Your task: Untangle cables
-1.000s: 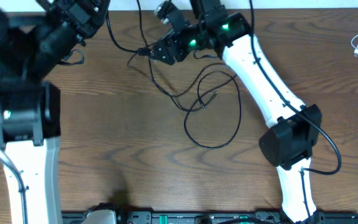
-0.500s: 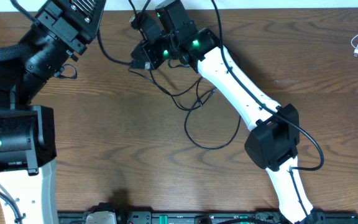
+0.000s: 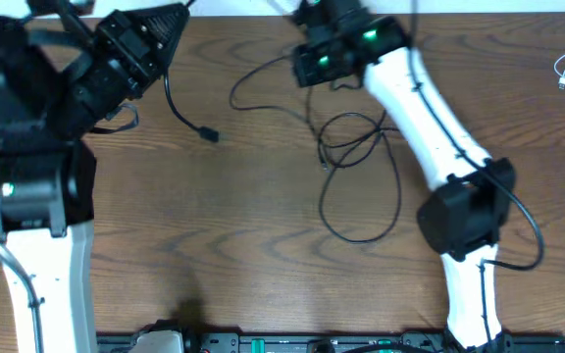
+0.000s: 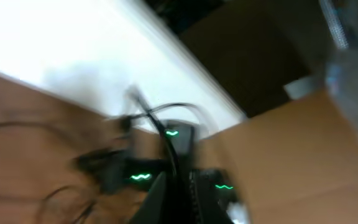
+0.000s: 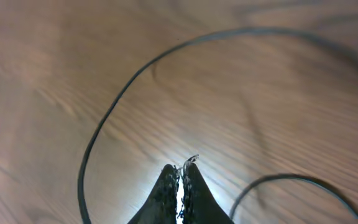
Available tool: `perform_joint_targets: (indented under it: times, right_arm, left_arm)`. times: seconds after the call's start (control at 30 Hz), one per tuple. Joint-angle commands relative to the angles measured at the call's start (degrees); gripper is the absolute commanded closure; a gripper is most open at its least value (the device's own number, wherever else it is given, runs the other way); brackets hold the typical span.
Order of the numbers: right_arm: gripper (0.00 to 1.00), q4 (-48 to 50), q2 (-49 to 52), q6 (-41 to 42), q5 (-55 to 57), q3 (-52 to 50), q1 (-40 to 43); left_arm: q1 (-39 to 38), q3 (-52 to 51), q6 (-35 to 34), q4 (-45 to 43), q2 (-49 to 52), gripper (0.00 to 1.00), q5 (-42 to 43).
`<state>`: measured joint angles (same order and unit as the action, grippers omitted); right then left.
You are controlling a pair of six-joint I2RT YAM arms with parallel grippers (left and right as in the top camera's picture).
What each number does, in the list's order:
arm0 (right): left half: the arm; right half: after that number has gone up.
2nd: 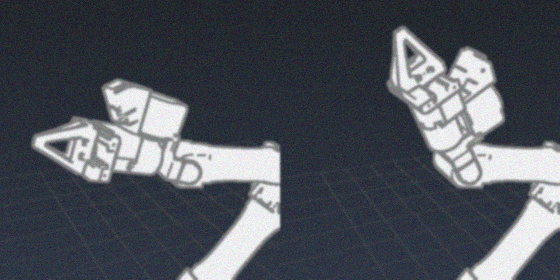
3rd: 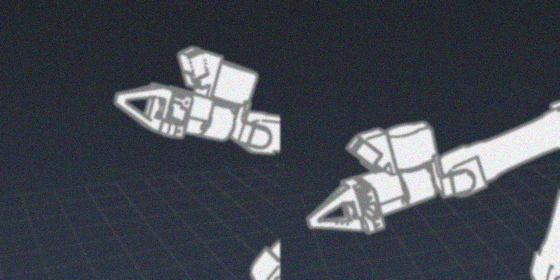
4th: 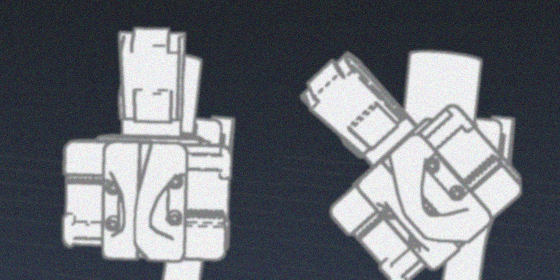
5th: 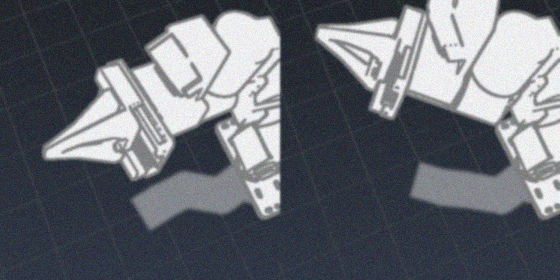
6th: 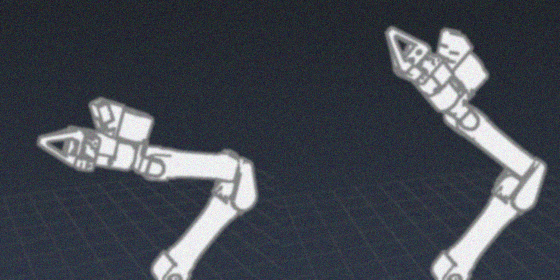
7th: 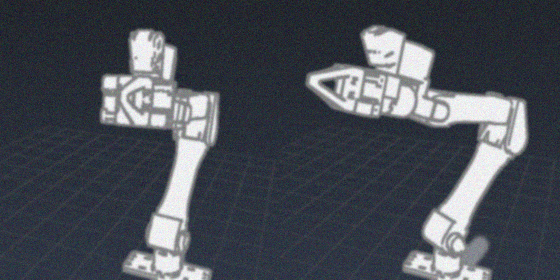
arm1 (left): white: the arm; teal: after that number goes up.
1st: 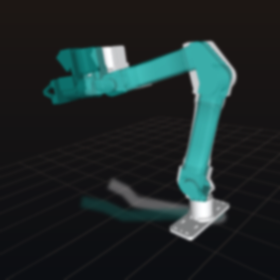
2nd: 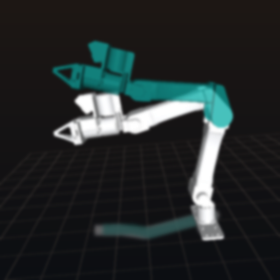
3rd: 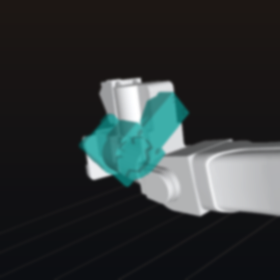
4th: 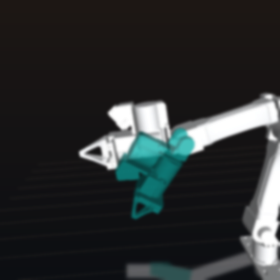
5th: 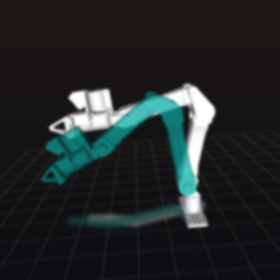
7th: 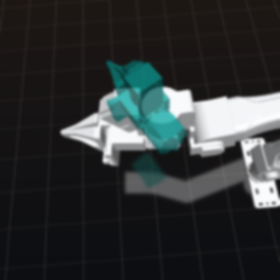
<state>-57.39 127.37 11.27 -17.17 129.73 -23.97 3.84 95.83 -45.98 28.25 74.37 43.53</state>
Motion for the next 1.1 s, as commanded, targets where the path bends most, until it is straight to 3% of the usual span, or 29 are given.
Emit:
perform_joint_targets:
  times: [0.0,0.13,0.2,0.5,0.67,0.93,1.07]
  right_arm:
    - [0.99,-1.99,-8.83,-2.84,0.57,0.57,1.88]
    - [0.99,-4.94,-13.60,-4.11,-2.38,0.57,3.58]
    - [0.99,-5.84,-15.54,-4.11,-2.51,0.57,4.15]
    - [0.99,-11.96,-17.55,-1.09,3.52,0.55,5.25]
    - [0.99,-14.19,-17.31,1.01,9.46,0.55,6.56]
    - [0.99,-11.80,-17.33,1.60,10.82,0.57,7.52]
    - [0.99,-7.21,-17.33,0.39,6.95,2.64,8.85]
  left_arm:
    - [-0.09,0.87,6.25,2.82,4.92,0.88,-1.79]
    - [-1.66,0.87,12.50,6.19,10.64,0.25,-1.79]
    - [-3.08,0.87,15.08,7.72,13.55,0.14,-1.79]
    - [-8.37,0.87,17.44,11.26,24.04,0.10,-1.33]
    - [-10.10,0.87,23.50,12.66,25.59,0.09,-2.27]
    - [-12.37,0.00,28.68,16.57,25.59,0.09,-2.51]
    - [-15.34,-1.88,28.81,18.47,25.62,0.09,-9.07]
